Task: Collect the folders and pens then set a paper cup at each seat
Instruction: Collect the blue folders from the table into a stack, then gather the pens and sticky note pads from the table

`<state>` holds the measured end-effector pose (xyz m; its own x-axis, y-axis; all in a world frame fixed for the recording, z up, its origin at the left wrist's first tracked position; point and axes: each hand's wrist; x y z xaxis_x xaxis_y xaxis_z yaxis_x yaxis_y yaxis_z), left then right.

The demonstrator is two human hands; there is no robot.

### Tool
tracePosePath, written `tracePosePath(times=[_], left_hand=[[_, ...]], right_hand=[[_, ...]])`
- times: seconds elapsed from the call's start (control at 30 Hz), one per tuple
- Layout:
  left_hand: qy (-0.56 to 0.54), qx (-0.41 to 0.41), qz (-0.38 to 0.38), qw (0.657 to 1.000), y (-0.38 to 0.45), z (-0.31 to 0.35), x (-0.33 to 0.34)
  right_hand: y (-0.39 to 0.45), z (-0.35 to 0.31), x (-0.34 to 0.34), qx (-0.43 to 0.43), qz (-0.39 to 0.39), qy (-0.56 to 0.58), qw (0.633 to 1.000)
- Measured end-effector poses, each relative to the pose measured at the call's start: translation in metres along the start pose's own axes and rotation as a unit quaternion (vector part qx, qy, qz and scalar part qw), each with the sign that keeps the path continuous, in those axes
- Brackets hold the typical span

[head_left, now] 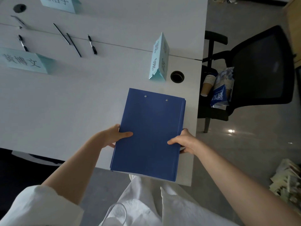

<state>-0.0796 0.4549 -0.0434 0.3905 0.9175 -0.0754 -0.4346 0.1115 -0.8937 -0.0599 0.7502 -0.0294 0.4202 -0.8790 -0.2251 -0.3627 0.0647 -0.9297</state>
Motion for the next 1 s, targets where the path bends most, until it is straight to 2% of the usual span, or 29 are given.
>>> tracePosePath(times=[0.13,0.3,0.43,0.53,0.73,0.83,1.0], left_hand=[[0.038,0.008,0.01,0.999,-0.005,0.002,0.003],[0.073,0.022,0.058,0.995,-0.015,0.004,0.009],[0.124,0.027,0.11,0.986,-0.022,0.004,0.011],[0.117,0.075,0.162,0.977,-0.031,0.003,0.004],[0.082,0.19,0.205,0.956,-0.057,-0.003,-0.017],[0.071,0.232,0.204,0.948,-0.069,-0.013,-0.035],[0.055,0.242,0.211,0.946,-0.084,-0.034,-0.077]], right_hand=[[-0.003,0.0,-0.002,-0.002,0.007,-0.023,1.0],[-0.012,-0.007,-0.004,-0.021,0.034,-0.052,0.998],[-0.017,-0.019,-0.007,-0.061,0.112,-0.106,0.986],[-0.025,-0.036,-0.008,-0.105,0.176,-0.159,0.966],[-0.047,-0.061,0.006,-0.111,0.267,-0.266,0.919],[-0.056,-0.078,0.02,-0.15,0.262,-0.271,0.914],[-0.073,-0.112,0.067,-0.242,0.229,-0.278,0.901]])
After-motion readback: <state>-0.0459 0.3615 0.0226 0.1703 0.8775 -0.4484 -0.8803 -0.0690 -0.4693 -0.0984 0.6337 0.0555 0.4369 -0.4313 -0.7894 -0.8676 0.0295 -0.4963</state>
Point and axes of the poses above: each hand's wrist, its own y-axis towards the middle knuckle, its own x-axis out of the palm, z = x × y, and after that the axes turned 9 degrees about -y, right-handed
